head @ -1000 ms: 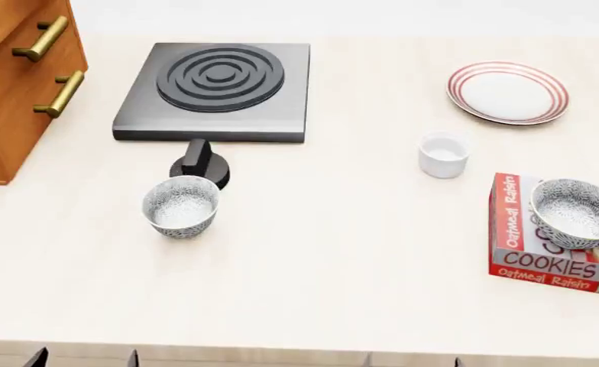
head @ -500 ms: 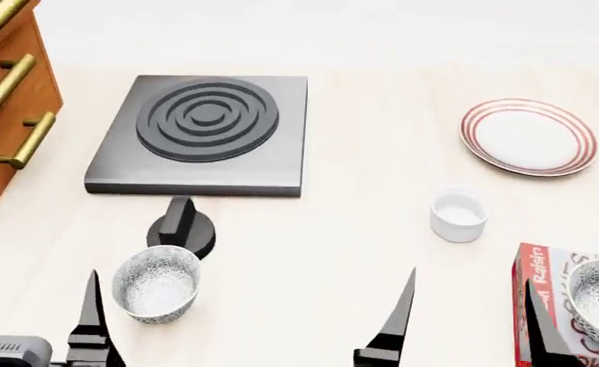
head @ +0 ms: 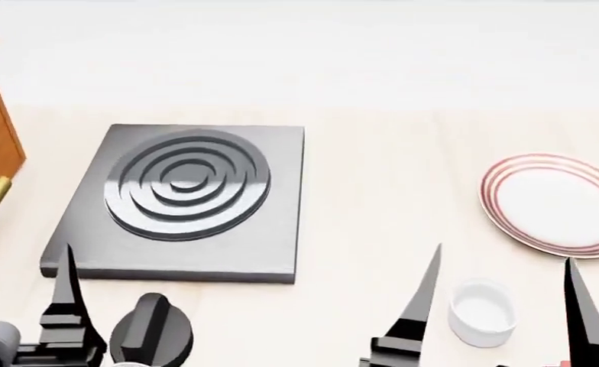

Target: Pick the akita bowl on the cookies box and place it on the plate.

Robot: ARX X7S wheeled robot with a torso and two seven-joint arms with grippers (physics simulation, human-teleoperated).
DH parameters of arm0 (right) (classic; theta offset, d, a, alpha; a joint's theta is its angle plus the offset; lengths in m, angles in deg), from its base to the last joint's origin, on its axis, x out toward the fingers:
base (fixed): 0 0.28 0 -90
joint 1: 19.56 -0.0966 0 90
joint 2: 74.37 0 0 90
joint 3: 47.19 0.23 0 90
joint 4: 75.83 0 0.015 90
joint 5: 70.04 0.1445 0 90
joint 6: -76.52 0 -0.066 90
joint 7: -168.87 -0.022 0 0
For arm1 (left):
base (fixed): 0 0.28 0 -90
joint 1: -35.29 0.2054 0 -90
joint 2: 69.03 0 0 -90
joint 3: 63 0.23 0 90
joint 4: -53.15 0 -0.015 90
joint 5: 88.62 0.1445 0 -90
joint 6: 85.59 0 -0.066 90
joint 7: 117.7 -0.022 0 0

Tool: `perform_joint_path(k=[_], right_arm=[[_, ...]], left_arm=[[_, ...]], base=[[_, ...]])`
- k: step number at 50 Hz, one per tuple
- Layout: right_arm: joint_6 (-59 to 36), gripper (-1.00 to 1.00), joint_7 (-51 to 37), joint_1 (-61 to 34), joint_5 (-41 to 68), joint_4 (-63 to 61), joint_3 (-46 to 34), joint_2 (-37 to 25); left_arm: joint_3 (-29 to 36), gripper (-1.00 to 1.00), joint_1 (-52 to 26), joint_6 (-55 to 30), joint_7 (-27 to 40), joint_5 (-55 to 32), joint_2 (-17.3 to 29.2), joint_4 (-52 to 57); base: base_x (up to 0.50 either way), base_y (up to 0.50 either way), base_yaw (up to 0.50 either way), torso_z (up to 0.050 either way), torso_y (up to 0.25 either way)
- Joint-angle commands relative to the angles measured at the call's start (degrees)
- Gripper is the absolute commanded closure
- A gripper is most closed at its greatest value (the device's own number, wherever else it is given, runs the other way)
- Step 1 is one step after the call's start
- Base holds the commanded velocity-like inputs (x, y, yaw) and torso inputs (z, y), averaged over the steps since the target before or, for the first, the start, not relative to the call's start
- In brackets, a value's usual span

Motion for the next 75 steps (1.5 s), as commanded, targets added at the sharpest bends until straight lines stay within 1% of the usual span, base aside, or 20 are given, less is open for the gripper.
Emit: perform_joint_path(k=[1,16,18,19,22,24,68,74,75], right_arm=[[-1.0,-1.0,1.3,-0.1,-0.4,-1.6,1.4,0.1],[-1.0,-1.0,0.1,-0.2,-0.9,-1.6,0.8,-0.5],[-0.9,-1.0,0.6,-0.1,1.8,-1.3,1.8,-0.2],[-1.9,-1.0,0.2,-0.4,1.5,-1.2,2.0,-0.2],[-0.3,-1.0,0.6,0.1,3.3,-1.0,2.7,-0.2],[-1.6,-1.0,0.4,-0.2,3.3,-1.1,2.6,-0.4],[0.8,-1.0,0.0,1.2,4.6,-1.8,1.4,-3.1],[-1.5,-1.0,0.3,0.4,7.1,-1.2,1.7,-3.1],[-2.0,-1.0,-0.2,0.3,6.1,-1.1,1.3,-3.2]], left_arm=[[-1.1,-1.0,-0.3,-0.2,-0.9,0.3,-0.6,0.7],[-0.7,-1.0,-0.5,-0.2,-0.2,-0.6,0.1,1.0],[-0.7,-1.0,-0.4,-0.2,-0.2,-0.7,0.2,1.0],[-0.7,-1.0,-0.4,-0.1,-0.1,-0.8,0.3,0.8],[-0.6,-1.0,-0.3,0.2,0.0,-0.9,0.4,0.6],[-0.6,-1.0,-0.3,0.2,0.1,-1.1,0.5,0.5],[0.5,-1.0,0.0,1.0,1.8,-2.7,2.1,-0.1],[0.6,-1.0,-0.1,0.4,2.1,-2.9,2.4,0.5],[0.7,-1.0,-0.2,0.3,2.1,-3.0,2.4,0.6]], base=[[0.5,0.0,0.0,0.0,0.0],[0.5,0.0,0.0,0.0,0.001],[0.5,0.0,0.0,0.0,0.0],[0.5,0.0,0.0,0.0,0.0],[0.0,0.0,0.0,0.0,0.0],[0.0,0.0,0.0,0.0,0.0],[-0.21,-0.5,0.0,0.0,0.0],[-0.13,-0.42,0.0,0.0,0.0],[0.0,0.0,0.0,0.0,0.0]])
